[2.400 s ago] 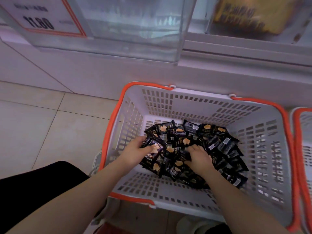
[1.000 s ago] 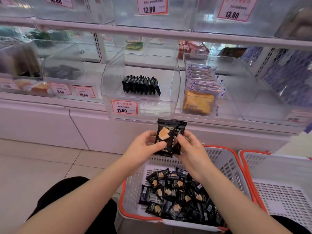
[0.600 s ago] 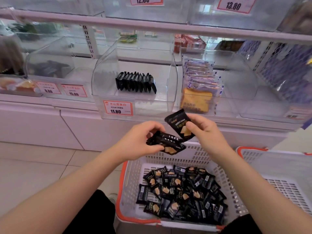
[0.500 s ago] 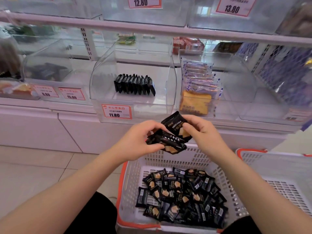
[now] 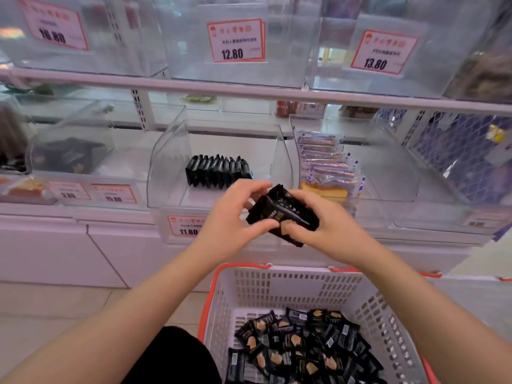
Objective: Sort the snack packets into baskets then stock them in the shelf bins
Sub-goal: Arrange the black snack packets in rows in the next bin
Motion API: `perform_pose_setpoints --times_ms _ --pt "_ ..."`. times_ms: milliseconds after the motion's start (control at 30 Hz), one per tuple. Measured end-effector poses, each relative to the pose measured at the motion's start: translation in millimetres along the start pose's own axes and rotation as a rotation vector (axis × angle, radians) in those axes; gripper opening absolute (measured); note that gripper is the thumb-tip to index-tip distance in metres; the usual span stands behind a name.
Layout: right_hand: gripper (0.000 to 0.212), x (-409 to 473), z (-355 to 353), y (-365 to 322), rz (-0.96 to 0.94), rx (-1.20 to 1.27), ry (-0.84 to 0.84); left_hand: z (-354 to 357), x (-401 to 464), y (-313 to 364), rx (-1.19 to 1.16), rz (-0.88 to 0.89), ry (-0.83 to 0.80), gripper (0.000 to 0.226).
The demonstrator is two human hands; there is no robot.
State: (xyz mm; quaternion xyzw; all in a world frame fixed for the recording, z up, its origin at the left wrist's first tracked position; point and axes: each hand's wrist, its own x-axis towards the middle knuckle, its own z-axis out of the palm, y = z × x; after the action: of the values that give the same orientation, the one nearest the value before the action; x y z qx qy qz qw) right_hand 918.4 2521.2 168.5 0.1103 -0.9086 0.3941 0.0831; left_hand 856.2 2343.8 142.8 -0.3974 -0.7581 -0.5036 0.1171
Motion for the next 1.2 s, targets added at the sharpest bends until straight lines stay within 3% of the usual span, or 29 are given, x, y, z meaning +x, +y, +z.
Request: perform_pose_setpoints --times_ms 100,167,200,267,367,467,567,733,900,1000,1067,1200 --pt "0.029 29 -1 -7 0.153 -0.031 0.167 -9 27 -17 -0.105 -0.151 0.182 0.037" --pt "0.04 49 -1 -11 0.295 -0.132 0.245 -21 51 -39 -0.035 -0.289 0.187 0.018" --pt "0.045 58 -1 -14 0.343 -0.178 0.274 -27 64 -54 0.076 -0.354 0.119 0.014" --pt "0.041 77 5 -23 0.369 -0.331 0.321 -35 87 -85 0.378 -0.401 -0.17 0.013" --pt "0.032 104 23 -29 0.35 -0.664 0.34 -30 112 -118 0.71 -0.249 -0.566 0.019" --pt "0.036 132 45 -22 0.388 -0.861 0.318 -14 129 -142 0.917 -0.06 -0.817 0.042" --pt "0.039 156 63 -2 0.496 -0.921 0.232 -3 140 -164 1.107 0.087 -0.983 0.048" --pt "0.044 192 83 30 0.608 -1.003 0.102 -8 147 -173 1.105 0.156 -0.921 0.046" --pt "0.041 220 92 57 0.64 -0.942 -0.06 -17 150 -178 0.837 -0.059 -0.849 0.045" --pt "0.047 223 94 65 0.654 -0.85 -0.229 -23 148 -175 0.841 -0.175 -0.664 0.032" --pt "0.054 221 95 66 0.64 -0.81 -0.304 -24 147 -175 0.878 -0.262 -0.651 0.036" --pt "0.053 214 96 68 0.58 -0.832 -0.255 -23 147 -178 0.909 -0.315 -0.648 0.04"
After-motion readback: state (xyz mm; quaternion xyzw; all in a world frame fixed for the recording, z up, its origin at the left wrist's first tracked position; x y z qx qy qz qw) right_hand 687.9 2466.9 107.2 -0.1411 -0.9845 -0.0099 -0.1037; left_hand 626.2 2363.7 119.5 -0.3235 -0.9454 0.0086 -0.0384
